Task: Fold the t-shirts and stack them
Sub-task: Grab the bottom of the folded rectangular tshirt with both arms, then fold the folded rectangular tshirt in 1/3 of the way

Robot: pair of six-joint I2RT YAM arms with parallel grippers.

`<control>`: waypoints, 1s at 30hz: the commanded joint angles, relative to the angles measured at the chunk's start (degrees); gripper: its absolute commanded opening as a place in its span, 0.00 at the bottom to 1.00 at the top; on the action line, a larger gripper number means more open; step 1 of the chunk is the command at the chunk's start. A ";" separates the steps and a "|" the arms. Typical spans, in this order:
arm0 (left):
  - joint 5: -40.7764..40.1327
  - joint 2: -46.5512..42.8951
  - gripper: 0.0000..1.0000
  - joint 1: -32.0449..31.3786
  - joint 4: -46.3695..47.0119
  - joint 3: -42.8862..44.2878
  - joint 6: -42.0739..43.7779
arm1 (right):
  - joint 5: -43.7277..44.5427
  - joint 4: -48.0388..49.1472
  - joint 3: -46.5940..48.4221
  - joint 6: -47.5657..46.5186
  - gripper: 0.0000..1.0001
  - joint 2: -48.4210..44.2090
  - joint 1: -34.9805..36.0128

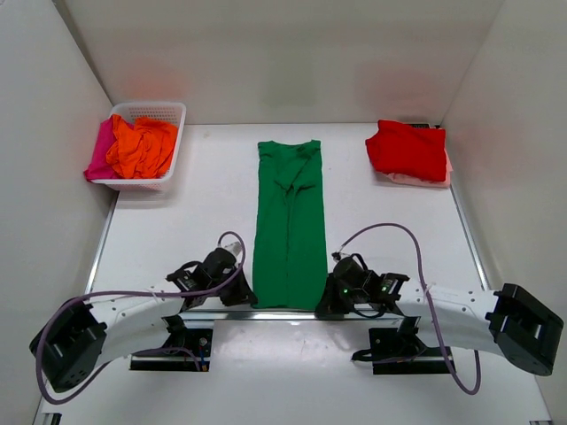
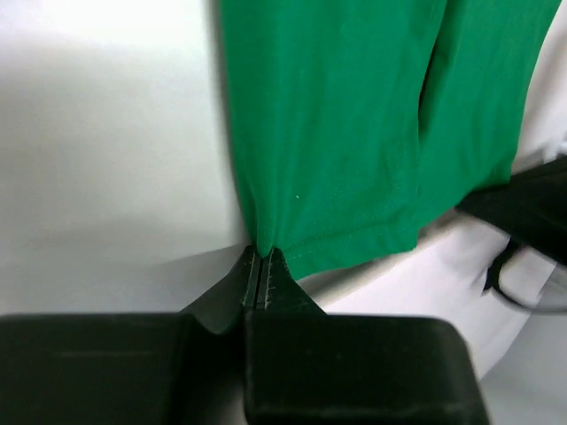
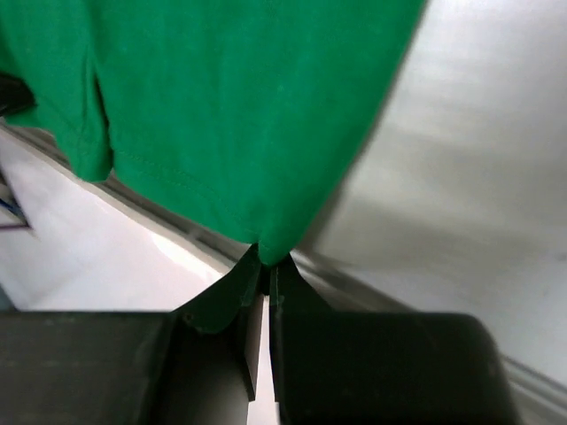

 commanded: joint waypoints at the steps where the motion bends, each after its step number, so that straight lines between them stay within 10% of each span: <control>1: 0.90 -1.98 0.00 -4.54 -5.89 0.08 -1.93 | -1.16 -8.64 1.81 -2.36 0.01 -0.89 2.48; 8: 2.22 -10.07 0.00 -9.30 -12.92 -1.60 -6.86 | -6.18 -13.56 1.37 -1.21 0.00 -6.09 6.17; 14: 3.53 -12.72 0.02 3.33 -17.59 5.42 -0.72 | -12.50 -19.90 10.40 -14.71 0.00 -6.97 -5.23; 20: 5.82 0.26 0.04 13.10 -10.84 16.41 6.32 | -20.68 -24.47 25.34 -33.53 0.00 5.40 -27.29; 30: 6.79 22.15 0.11 23.39 -3.27 33.82 12.82 | -23.76 -21.13 46.27 -42.78 0.00 27.37 -34.78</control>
